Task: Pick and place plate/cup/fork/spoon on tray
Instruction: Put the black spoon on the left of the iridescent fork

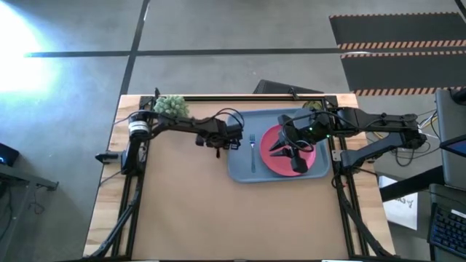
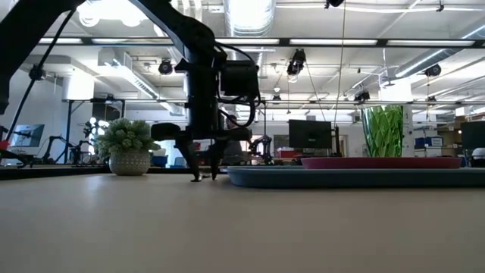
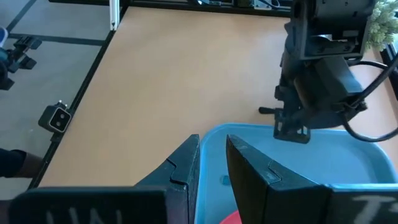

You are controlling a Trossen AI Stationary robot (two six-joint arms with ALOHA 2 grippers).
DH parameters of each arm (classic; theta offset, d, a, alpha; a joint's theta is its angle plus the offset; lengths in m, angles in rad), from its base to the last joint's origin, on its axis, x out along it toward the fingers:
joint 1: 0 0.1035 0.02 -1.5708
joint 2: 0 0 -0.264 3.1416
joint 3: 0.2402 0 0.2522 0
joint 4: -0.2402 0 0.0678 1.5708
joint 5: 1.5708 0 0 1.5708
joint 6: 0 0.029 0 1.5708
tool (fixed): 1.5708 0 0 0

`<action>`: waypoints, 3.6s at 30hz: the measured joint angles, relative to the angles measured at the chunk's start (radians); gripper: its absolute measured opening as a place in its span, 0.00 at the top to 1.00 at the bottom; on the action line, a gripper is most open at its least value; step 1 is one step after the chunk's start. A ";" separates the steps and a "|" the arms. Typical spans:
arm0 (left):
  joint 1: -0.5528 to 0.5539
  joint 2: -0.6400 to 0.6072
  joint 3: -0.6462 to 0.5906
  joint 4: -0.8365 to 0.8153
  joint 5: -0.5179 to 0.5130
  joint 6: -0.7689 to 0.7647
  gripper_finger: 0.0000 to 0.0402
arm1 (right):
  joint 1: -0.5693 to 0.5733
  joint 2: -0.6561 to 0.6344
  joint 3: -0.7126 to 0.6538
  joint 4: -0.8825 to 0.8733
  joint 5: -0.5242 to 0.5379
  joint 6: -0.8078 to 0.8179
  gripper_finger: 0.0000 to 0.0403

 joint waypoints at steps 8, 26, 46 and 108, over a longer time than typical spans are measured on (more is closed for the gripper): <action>0.031 0.000 0.000 -0.012 -0.001 0.038 0.65 | 0.000 0.000 0.000 0.000 0.000 0.005 0.83; 0.038 0.001 -0.022 0.017 0.020 0.138 0.98 | 0.000 0.000 0.000 -0.020 0.000 0.021 0.83; -0.028 -0.293 -0.016 0.096 -0.179 0.033 1.00 | 0.000 -0.001 0.000 -0.031 0.000 0.006 0.83; -0.239 0.070 0.044 0.392 -0.207 -0.229 1.00 | 0.000 -0.001 0.000 -0.045 0.000 0.022 0.83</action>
